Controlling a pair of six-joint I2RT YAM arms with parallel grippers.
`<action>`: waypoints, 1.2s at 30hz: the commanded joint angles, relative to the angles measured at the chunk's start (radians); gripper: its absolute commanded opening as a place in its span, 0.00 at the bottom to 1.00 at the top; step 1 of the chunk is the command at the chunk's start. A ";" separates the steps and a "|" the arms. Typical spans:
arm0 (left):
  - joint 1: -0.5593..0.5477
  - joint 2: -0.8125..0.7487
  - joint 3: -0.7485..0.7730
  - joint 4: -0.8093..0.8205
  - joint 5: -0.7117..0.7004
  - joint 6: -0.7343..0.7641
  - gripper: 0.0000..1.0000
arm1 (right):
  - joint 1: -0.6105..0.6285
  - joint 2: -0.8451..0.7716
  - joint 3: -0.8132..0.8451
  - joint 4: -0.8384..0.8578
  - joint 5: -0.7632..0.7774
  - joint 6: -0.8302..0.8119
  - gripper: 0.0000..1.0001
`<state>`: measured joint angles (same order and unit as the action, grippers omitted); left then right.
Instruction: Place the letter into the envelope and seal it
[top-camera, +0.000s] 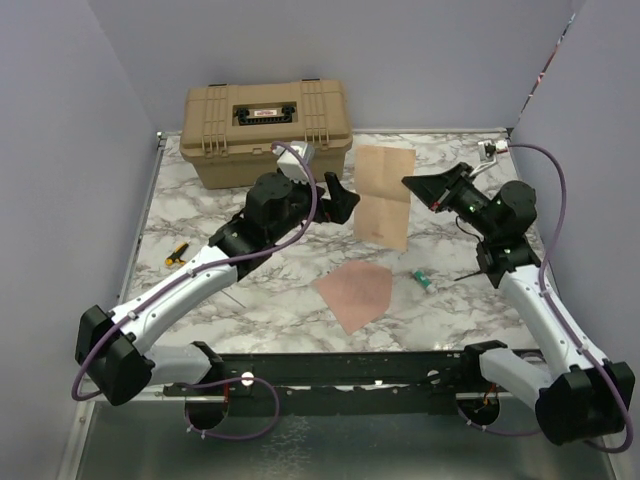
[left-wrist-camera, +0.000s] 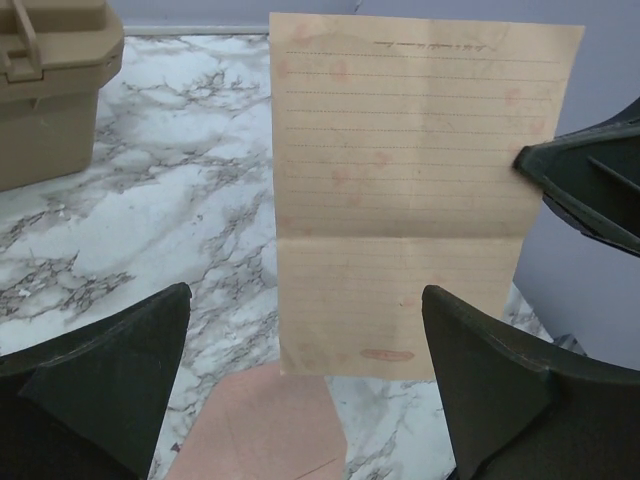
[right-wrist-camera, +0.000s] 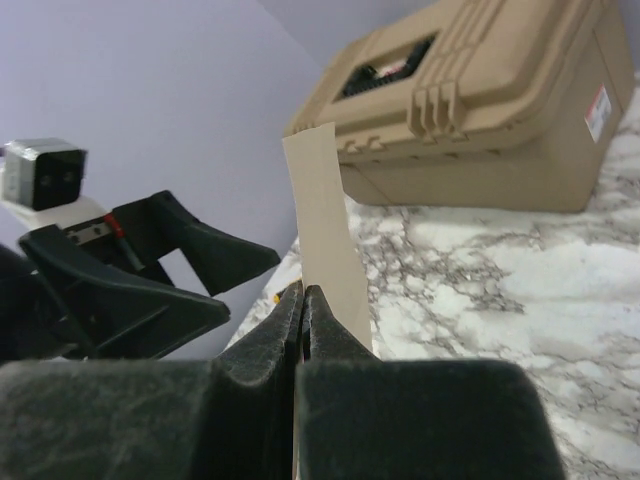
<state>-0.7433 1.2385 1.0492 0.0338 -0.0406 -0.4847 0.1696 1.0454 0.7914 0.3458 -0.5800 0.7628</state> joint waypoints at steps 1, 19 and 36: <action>0.021 0.023 0.088 -0.055 0.129 0.016 0.99 | 0.005 -0.074 0.048 -0.020 0.063 0.058 0.00; 0.232 0.074 0.175 0.005 0.601 -0.147 0.99 | 0.005 -0.057 0.134 0.158 -0.044 0.282 0.00; 0.279 0.042 0.087 0.464 0.773 -0.495 0.80 | 0.005 -0.051 0.213 0.231 -0.072 0.367 0.00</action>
<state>-0.4709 1.3094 1.1687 0.3233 0.6552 -0.8848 0.1696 0.9901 0.9642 0.5240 -0.6270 1.0924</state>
